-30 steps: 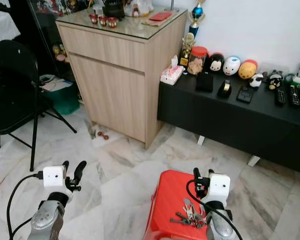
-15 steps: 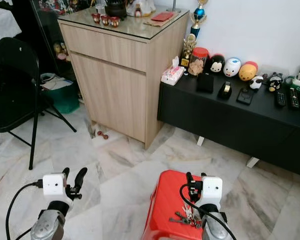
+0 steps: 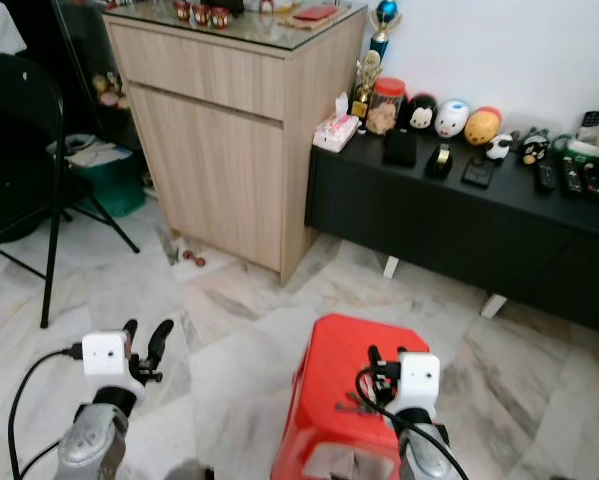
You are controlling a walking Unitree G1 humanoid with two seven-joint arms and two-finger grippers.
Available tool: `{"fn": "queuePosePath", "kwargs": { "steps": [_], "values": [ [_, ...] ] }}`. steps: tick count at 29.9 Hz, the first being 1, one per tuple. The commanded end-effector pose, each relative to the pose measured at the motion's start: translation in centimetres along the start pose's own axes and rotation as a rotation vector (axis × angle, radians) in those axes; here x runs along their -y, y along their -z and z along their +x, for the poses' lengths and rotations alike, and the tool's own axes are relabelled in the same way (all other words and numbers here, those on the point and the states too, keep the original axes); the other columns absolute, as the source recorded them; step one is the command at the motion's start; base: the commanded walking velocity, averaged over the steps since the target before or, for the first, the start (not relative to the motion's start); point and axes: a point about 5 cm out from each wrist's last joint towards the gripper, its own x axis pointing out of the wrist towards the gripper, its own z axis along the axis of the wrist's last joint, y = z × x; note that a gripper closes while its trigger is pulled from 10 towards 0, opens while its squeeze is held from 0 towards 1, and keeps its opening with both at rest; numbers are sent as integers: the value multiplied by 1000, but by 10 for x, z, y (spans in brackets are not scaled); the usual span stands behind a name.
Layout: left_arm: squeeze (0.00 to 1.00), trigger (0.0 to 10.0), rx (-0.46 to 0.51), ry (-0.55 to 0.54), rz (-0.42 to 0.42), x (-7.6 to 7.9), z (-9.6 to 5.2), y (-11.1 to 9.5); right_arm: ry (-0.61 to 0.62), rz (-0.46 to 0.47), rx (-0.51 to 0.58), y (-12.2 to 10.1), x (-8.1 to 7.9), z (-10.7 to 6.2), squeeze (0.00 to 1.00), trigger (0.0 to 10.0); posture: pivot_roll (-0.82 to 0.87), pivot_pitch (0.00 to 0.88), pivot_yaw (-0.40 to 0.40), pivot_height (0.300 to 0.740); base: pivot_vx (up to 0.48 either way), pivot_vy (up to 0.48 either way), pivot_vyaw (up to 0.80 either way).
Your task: Hang keys on a hook
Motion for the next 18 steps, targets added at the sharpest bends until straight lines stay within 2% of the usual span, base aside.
{"fn": "queuePosePath", "kwargs": {
  "steps": [1, 18],
  "values": [
    [0, 10000, 13, 28, 7, 4, 2, -7, 6, 8, -10, 1, 1, 1, 0, 10000, 136, 29, -82, 627, 0, 0, 0],
    [0, 10000, -6, 81, -7, 16, 6, -10, -9, 28, -43, 7, -2, 0, 0, 10000, 138, 16, -76, 627, 0, 0, 0]
  ]
}}
